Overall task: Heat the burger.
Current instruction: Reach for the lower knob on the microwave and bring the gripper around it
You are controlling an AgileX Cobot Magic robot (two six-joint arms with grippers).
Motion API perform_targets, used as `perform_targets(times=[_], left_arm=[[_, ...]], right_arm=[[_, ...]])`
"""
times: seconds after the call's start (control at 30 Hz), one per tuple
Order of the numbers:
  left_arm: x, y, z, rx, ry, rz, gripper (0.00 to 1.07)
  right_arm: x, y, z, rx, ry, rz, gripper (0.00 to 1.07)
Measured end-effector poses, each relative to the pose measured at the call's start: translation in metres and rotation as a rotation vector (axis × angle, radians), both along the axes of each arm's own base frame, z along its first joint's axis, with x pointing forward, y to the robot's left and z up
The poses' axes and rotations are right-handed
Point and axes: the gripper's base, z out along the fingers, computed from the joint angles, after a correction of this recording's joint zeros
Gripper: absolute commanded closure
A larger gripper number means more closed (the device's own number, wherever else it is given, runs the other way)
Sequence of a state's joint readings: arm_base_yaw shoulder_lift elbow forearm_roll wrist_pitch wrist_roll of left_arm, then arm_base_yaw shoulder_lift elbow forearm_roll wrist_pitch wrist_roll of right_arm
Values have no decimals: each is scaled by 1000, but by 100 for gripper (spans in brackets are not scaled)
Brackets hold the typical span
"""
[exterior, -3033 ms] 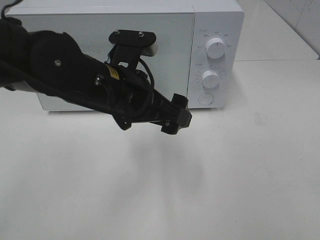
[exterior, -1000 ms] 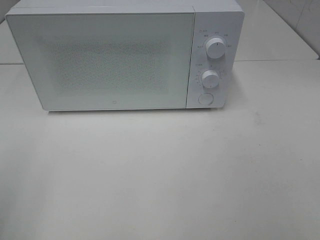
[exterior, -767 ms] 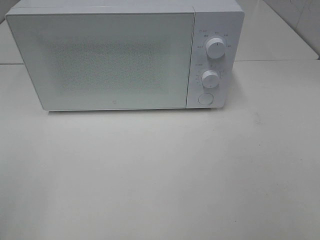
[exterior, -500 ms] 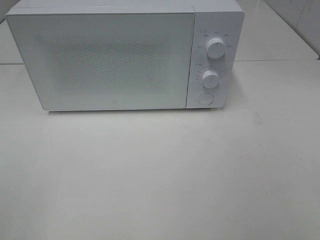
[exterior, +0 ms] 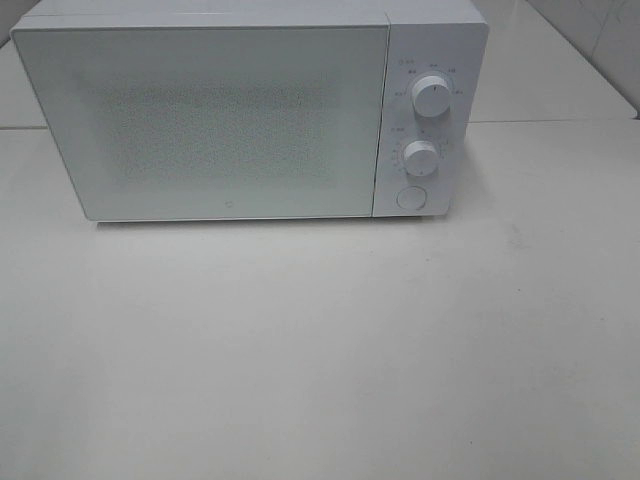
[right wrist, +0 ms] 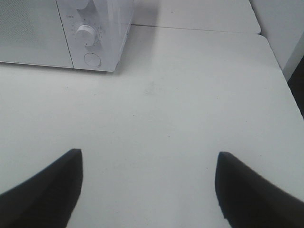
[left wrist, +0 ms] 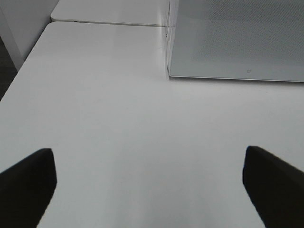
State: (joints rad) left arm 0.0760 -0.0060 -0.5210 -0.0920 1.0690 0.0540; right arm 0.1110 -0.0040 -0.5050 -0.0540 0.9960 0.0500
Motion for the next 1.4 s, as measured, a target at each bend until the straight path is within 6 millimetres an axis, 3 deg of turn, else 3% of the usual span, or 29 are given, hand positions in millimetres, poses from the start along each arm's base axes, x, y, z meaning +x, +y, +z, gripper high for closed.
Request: perform_targets(times=[0.73, 0.9, 1.07, 1.4], left_arm=[[0, 0, 0, 0, 0, 0, 7], [0, 0, 0, 0, 0, 0, 7], [0, 0, 0, 0, 0, 0, 7], [0, 0, 0, 0, 0, 0, 7]], right_arm=[[0, 0, 0, 0, -3, 0, 32], [7, 1, 10, 4, -55, 3, 32], [39, 5, 27, 9, -161, 15, 32], [87, 12, 24, 10, -165, 29, 32]])
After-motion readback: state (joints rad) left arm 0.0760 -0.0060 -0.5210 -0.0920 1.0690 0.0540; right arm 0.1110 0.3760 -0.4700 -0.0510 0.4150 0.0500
